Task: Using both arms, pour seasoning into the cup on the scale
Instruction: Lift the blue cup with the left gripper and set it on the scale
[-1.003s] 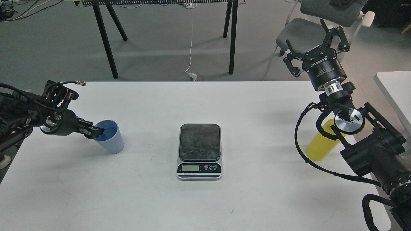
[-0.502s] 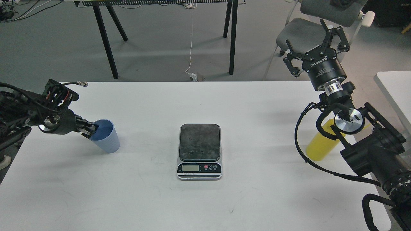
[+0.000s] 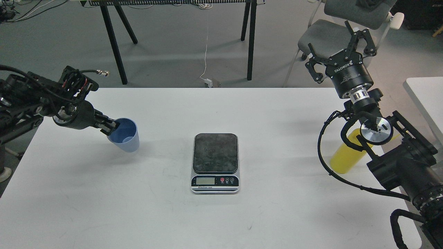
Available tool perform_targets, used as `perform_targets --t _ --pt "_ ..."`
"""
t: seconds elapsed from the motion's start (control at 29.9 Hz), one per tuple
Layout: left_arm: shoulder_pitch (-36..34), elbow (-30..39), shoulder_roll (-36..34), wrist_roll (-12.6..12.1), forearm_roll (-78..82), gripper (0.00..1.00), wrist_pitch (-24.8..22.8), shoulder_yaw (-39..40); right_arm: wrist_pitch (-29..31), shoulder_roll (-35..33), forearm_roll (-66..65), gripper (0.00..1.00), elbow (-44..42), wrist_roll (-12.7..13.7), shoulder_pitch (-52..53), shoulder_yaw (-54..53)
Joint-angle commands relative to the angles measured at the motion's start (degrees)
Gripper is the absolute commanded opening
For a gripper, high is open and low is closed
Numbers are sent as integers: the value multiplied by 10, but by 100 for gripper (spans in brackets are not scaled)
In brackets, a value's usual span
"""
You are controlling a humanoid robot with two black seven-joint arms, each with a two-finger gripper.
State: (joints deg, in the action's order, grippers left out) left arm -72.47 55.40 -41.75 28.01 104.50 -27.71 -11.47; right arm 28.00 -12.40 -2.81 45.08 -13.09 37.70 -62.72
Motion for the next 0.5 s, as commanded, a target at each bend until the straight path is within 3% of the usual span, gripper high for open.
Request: perform_targets --t 0.0,0.27,0.47 --pt "-38 30 25 0 0 2 -3 0 0 -2 0 99 0 0 0 -1" --pt "-102 49 106 0 -8 2 -3 2 0 -13 0 99 0 0 -1 -1" --pt "-108 48 156 0 -8 3 -3 -1 0 -13 0 99 0 -1 -7 -2"
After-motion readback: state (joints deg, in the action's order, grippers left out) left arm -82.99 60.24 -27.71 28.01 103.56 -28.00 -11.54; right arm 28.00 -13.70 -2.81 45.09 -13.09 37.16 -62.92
